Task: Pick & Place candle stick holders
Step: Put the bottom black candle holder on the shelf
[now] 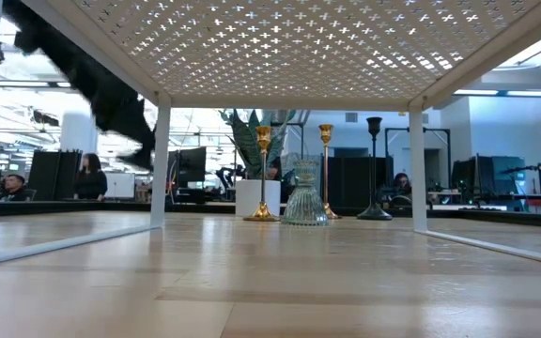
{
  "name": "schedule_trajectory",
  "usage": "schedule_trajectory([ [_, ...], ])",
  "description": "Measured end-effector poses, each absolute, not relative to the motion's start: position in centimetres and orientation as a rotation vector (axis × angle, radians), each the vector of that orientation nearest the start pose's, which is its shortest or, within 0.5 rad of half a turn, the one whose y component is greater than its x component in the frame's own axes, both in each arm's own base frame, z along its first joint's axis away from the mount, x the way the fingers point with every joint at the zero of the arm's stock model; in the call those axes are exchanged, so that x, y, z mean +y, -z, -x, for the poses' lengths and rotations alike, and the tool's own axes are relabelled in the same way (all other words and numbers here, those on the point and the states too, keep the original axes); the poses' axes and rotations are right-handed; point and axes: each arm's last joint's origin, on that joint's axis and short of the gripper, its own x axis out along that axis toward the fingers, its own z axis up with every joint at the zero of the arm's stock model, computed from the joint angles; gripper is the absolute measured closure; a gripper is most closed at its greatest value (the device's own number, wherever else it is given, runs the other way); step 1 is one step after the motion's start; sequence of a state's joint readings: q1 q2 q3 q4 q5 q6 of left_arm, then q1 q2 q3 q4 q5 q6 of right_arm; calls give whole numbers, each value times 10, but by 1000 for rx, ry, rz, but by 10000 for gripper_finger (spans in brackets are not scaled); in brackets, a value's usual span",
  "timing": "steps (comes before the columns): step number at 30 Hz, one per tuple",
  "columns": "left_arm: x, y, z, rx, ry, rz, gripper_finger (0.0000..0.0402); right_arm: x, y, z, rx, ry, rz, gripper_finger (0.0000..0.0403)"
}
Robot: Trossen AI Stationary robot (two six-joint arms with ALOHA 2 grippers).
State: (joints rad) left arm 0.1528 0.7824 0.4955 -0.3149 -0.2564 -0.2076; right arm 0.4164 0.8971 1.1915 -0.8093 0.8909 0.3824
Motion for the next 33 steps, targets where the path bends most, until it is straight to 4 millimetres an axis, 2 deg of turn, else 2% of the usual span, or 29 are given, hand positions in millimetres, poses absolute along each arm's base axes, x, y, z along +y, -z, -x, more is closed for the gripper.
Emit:
schedule_trajectory([
  [4, 32, -277, -160, 432, -449, 127, 388, 39, -396, -144, 315, 532, -54, 403],
  [9, 32, -333, -159, 305, -434, 102, 388, 39, -396, -144, 314, 531, -55, 403],
  [15, 29, -381, -174, 259, -392, 63, 388, 40, -403, -147, 258, 512, -58, 403],
  [19, 26, -400, -197, 253, -290, 72, 388, 45, -418, -155, 157, 410, -32, 403],
  [22, 21, -403, -216, 278, -231, 74, 388, 47, -424, -168, 106, 351, 8, 403],
  [29, 10, -401, -248, 317, -126, 74, 388, 44, -409, -207, 170, 279, 22, 403],
  [33, 5, -404, -257, 296, -92, 77, 388, 41, -407, -231, 125, 229, 17, 403],
])
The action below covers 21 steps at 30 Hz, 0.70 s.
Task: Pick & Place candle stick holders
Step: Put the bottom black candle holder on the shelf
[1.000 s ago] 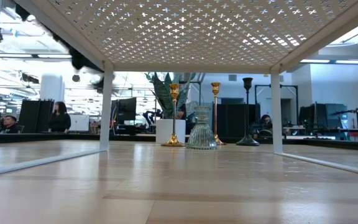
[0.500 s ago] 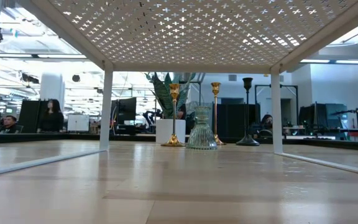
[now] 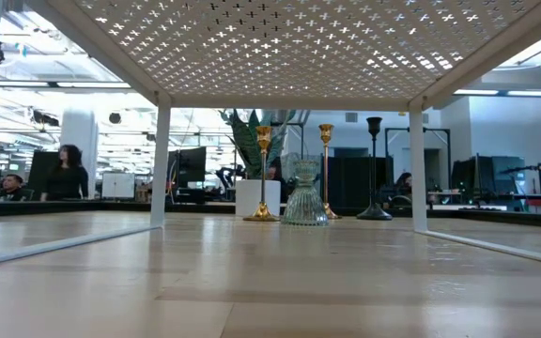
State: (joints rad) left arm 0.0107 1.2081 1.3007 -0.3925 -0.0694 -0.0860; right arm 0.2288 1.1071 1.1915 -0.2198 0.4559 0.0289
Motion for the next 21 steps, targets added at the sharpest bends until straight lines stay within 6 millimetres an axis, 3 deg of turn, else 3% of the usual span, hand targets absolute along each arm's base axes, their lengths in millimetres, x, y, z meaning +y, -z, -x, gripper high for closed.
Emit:
schedule_trajectory([
  [9, -3, -415, -261, 189, -58, 71, 388, 24, -399, -261, 96, 223, -3, 381],
  [21, -10, -405, -279, 203, -35, 67, 388, 18, -398, -280, 8, 187, -88, 218],
])
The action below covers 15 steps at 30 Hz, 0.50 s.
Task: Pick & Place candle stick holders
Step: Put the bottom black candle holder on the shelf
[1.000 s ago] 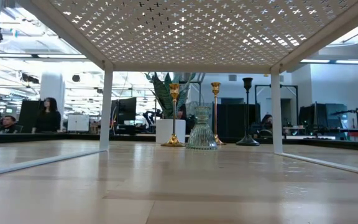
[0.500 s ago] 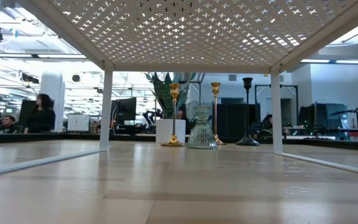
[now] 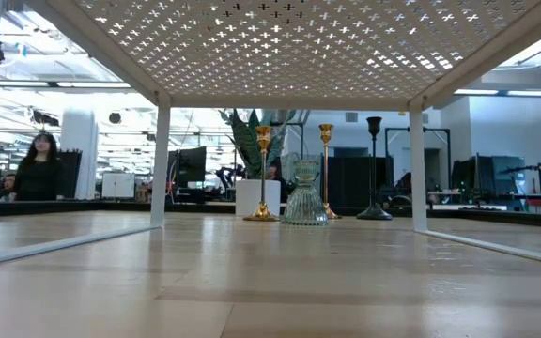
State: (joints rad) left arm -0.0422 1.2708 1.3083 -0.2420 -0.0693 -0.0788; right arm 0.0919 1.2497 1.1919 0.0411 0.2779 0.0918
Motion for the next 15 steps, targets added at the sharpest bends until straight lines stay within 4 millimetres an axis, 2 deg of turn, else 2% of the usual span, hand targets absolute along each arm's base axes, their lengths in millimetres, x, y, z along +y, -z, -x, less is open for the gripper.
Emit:
schedule_trajectory([
  [6, -10, -400, -288, 204, -35, 67, 388, 16, -397, -280, 16, 153, -128, 176],
  [15, -11, -398, -304, 143, 2, 70, 388, 17, -392, -280, 68, 130, -121, 192],
])
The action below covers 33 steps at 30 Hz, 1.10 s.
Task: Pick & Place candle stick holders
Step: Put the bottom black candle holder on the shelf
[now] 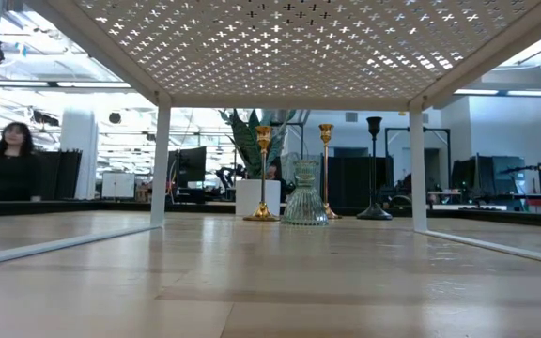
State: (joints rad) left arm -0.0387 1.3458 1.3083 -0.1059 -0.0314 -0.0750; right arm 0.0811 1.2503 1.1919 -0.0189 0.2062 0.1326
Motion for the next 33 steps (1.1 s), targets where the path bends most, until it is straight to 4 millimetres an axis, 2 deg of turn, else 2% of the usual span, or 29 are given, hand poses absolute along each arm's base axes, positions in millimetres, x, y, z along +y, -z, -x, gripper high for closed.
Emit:
schedule_trajectory([
  [9, -11, -397, -312, 102, 8, 72, 388, 17, -391, -280, 82, 130, -119, 210],
  [18, -11, -398, -312, 89, 17, 72, 388, 18, -390, -280, 89, 105, -110, 229],
  [28, -11, -398, -312, 86, 18, 73, 388, 18, -382, -295, 90, 74, -98, 326],
  [33, -13, -399, -312, 84, 34, 78, 388, 17, -388, -294, 38, 69, -68, 354],
])
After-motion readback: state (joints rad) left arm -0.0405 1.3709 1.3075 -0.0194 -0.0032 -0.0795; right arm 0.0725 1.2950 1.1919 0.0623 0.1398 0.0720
